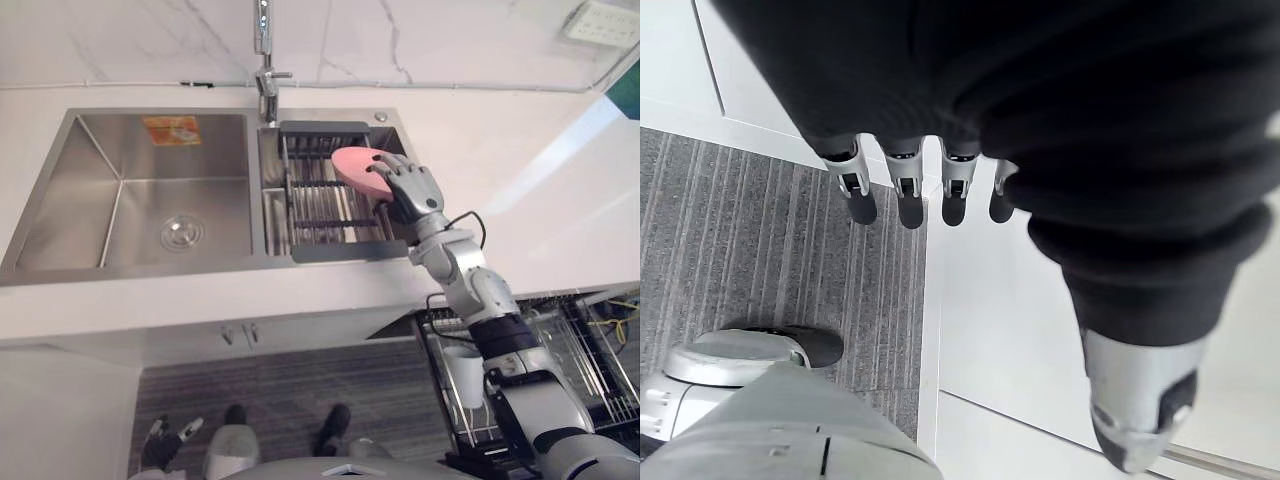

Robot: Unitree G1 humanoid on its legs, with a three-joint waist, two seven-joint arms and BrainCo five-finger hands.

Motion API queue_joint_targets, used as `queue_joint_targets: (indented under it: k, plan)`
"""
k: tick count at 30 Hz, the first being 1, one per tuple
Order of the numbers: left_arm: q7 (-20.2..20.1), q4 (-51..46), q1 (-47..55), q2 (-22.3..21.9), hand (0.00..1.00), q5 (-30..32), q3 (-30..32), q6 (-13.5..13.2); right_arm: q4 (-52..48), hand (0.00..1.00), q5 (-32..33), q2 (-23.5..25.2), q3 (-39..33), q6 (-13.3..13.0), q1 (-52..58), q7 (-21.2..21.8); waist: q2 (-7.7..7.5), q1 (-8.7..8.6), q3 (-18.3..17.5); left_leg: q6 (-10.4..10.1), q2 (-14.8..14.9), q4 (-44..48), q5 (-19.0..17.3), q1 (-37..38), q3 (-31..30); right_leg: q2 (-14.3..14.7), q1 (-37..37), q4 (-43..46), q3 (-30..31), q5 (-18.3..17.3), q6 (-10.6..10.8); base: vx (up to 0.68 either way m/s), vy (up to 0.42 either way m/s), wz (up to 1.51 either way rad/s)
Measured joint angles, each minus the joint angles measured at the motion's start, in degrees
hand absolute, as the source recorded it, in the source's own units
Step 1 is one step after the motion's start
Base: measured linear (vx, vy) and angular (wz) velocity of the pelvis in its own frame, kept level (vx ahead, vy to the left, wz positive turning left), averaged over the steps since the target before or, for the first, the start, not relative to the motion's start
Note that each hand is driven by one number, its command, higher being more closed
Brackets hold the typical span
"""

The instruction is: Walk over to the sink, pick up the cup, carry it to the dishwasher, place the cup inside the dishwasher, then close the dishwasher door

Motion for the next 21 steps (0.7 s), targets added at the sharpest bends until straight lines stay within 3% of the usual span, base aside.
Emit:
queue_joint_targets:
  k: [15, 19, 21]
  plan:
    - [0.1, 0.1, 1.1, -1.0, 0.00, 1.1, -0.6, 0.0, -4.5, 1.00, 0.8, -1.8, -3.0, -0.6, 1.6, -0.3, 1.40, -1.88, -1.6, 0.1, 0.0, -1.9, 0.1, 2.8, 2.7, 0.2, 0.2, 0.0, 2.4, 0.1, 0.1, 0.01, 0.019, -0.09]
    - [0.1, 0.2, 1.1, -1.0, 0.00, 1.1, -1.1, 0.0, -4.5, 1.00, 2.6, -1.8, -3.0, -0.5, 2.3, 1.6, 1.38, -2.13, -1.8, 0.1, -0.1, -1.9, 0.1, 2.9, 2.7, 0.2, 0.3, 0.0, 2.4, 0.1, 0.1, 0.00, 0.000, 0.00]
    - [0.1, 0.5, 1.1, -1.0, 0.00, 1.1, -1.1, 0.1, -4.5, 1.00, 2.7, -1.8, -3.0, 0.4, 3.2, 4.8, 1.37, -2.06, -2.3, 0.1, -0.1, -1.9, 0.1, 3.0, 2.7, 0.2, 0.4, 0.0, 2.4, 0.1, 0.1, 0.00, 0.000, 0.00]
